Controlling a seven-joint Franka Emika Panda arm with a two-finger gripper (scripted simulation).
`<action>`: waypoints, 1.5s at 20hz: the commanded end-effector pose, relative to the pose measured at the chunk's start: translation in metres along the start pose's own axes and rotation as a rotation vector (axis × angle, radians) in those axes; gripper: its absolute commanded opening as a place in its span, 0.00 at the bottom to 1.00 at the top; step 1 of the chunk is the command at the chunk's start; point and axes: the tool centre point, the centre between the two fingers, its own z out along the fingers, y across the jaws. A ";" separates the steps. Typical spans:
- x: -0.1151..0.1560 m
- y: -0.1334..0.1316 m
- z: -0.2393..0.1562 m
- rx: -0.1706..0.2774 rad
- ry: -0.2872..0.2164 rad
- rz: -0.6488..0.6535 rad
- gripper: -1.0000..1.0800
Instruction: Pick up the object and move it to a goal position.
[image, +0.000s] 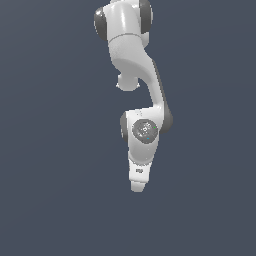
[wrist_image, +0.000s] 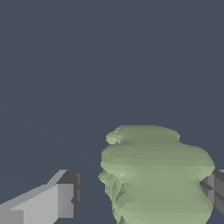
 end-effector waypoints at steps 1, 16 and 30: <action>0.000 0.001 0.002 -0.002 0.000 0.000 0.96; 0.000 0.001 0.000 -0.002 0.000 0.000 0.00; -0.025 -0.025 -0.010 -0.002 0.000 0.001 0.00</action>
